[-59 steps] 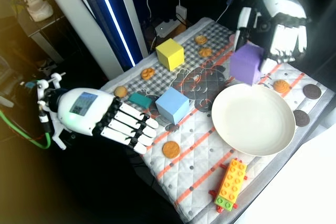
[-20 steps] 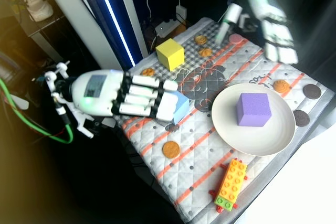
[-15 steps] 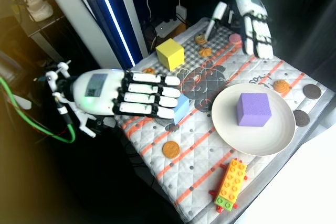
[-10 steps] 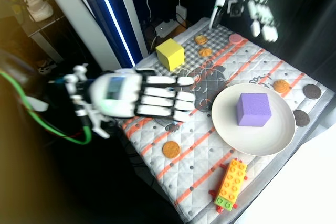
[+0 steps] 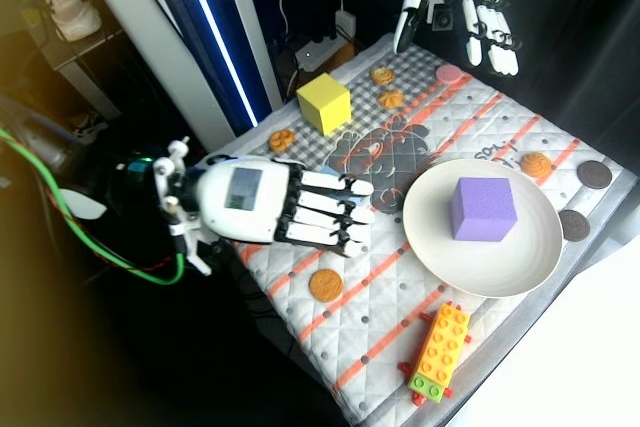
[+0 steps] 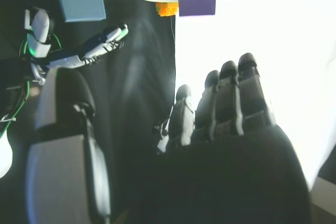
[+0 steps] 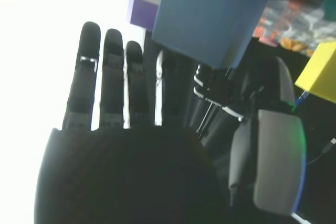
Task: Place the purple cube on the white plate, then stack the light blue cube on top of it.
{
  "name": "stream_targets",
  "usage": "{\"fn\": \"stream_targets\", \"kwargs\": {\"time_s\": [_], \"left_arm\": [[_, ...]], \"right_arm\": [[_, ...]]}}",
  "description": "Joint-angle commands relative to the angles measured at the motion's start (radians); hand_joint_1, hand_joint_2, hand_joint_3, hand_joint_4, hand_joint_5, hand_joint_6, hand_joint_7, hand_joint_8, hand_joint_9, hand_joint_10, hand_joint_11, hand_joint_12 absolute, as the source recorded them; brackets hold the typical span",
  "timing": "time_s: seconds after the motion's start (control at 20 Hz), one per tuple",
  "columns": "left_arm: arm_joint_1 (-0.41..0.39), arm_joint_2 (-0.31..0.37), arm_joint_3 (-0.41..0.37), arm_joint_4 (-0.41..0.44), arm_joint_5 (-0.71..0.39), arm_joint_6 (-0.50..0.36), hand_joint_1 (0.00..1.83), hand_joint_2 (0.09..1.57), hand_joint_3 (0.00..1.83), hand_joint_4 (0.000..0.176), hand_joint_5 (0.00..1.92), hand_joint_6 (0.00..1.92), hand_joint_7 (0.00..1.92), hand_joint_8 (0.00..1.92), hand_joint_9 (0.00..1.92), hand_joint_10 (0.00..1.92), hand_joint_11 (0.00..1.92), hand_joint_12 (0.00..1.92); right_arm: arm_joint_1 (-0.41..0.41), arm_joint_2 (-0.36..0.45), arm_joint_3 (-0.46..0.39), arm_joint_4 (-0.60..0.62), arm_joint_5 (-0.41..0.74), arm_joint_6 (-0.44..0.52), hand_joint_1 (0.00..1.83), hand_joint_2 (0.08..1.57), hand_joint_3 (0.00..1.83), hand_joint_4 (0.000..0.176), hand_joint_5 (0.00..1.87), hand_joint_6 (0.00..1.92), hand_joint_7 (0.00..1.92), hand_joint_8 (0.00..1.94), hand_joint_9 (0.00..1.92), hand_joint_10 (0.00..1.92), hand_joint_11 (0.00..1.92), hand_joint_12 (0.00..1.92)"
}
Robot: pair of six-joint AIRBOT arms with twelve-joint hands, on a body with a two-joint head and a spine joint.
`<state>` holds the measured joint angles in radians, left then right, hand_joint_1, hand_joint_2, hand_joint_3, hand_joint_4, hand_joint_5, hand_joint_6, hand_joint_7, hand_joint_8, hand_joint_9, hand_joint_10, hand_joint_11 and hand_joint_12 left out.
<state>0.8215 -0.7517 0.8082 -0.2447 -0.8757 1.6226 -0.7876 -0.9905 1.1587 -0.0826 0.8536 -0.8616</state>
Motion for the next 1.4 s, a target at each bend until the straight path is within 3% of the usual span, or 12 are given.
{"fn": "stream_targets", "kwargs": {"time_s": [0.0,0.25,0.3,0.4,0.45,0.5,0.6,0.7,1.0,1.05,1.1,1.35], "left_arm": [[-0.007,0.002,0.003,0.007,-0.120,-0.005,0.80,0.93,0.01,0.176,0.06,0.01,0.00,0.00,0.00,0.00,0.00,0.00],[-0.008,-0.001,0.004,0.004,-0.120,-0.005,0.80,0.94,0.00,0.176,0.07,0.01,0.00,0.00,0.00,0.00,0.00,0.00],[-0.008,-0.002,0.005,0.004,-0.120,-0.005,0.82,0.93,0.00,0.176,0.09,0.01,0.00,0.00,0.00,0.00,0.00,0.00],[-0.008,-0.004,0.005,0.004,-0.121,-0.005,0.80,0.95,0.01,0.176,0.09,0.01,0.00,0.00,0.00,0.00,0.00,0.00],[-0.008,-0.004,0.005,0.004,-0.121,-0.005,0.79,0.95,0.01,0.176,0.09,0.01,0.00,0.00,0.00,0.00,0.00,0.00],[-0.008,-0.004,0.005,0.003,-0.120,-0.005,0.78,0.96,0.01,0.176,0.09,0.01,0.00,0.00,0.00,0.00,0.00,0.00],[-0.008,-0.004,0.006,0.003,-0.117,-0.005,0.80,0.96,0.01,0.176,0.10,0.01,0.00,0.00,0.00,0.00,0.00,0.00],[-0.008,-0.004,0.008,0.002,-0.115,-0.005,0.81,0.95,0.00,0.176,0.11,0.01,0.00,0.00,0.00,0.00,0.00,0.00],[-0.010,-0.016,0.020,0.002,-0.106,-0.005,0.84,0.93,0.00,0.176,0.10,0.00,0.00,0.00,0.00,0.00,0.00,0.00],[-0.014,-0.023,0.025,0.002,-0.100,-0.005,0.86,0.93,0.00,0.176,0.10,0.00,0.00,0.00,0.00,0.00,0.00,0.00],[-0.016,-0.027,0.028,0.002,-0.098,-0.005,0.85,0.93,0.00,0.176,0.10,0.00,0.00,0.00,0.00,0.00,0.00,0.00],[-0.020,-0.036,0.036,0.007,-0.089,-0.005,0.81,0.93,0.00,0.176,0.10,0.00,0.00,0.00,0.00,0.00,0.00,0.00]], "right_arm": [[0.014,0.000,0.005,0.016,0.101,0.008,0.58,1.07,0.00,0.095,0.29,0.00,0.41,0.01,0.48,0.02,0.29,0.79],[0.016,-0.011,0.010,0.012,0.096,0.011,0.68,1.13,0.00,0.047,0.38,0.00,0.63,0.00,0.78,0.02,0.46,0.98],[0.015,-0.012,0.015,0.013,0.095,0.028,0.75,1.16,0.00,0.000,0.50,0.01,0.71,0.01,0.84,0.04,0.45,1.13],[0.015,-0.025,0.049,0.005,0.095,0.123,0.93,1.18,0.00,0.000,0.67,0.01,0.84,0.02,0.99,0.13,0.58,1.30],[0.015,-0.032,0.066,-0.004,0.096,0.165,1.16,1.17,0.02,0.000,0.72,0.98,0.96,0.87,1.10,0.26,0.77,1.27],[0.015,-0.040,0.090,-0.018,0.102,0.232,1.32,1.17,0.01,0.000,0.70,1.08,0.93,1.06,0.93,1.18,0.73,1.36],[0.016,-0.038,0.095,-0.019,0.125,0.245,1.34,1.21,0.00,0.000,0.65,1.24,0.86,1.21,0.78,1.52,0.56,1.49],[0.049,-0.029,0.095,-0.024,0.159,0.245,1.17,1.26,0.00,0.000,0.67,1.30,0.79,1.45,0.70,1.24,0.47,1.61],[0.187,-0.067,0.142,-0.046,0.180,0.245,1.18,1.20,0.00,0.000,0.79,1.18,0.88,1.26,0.80,0.89,0.59,1.37],[0.229,-0.090,0.164,-0.054,0.163,0.245,1.20,1.17,0.00,0.000,0.83,1.12,0.93,1.18,0.83,0.77,0.39,1.32],[0.256,-0.107,0.183,-0.058,0.144,0.245,1.32,1.15,0.00,0.000,0.83,1.11,0.96,1.07,0.82,1.21,0.39,1.33],[0.391,-0.205,0.282,-0.070,0.032,0.234,1.35,1.14,0.00,0.000,0.84,1.14,0.95,1.04,0.91,1.23,0.83,1.22]]}}
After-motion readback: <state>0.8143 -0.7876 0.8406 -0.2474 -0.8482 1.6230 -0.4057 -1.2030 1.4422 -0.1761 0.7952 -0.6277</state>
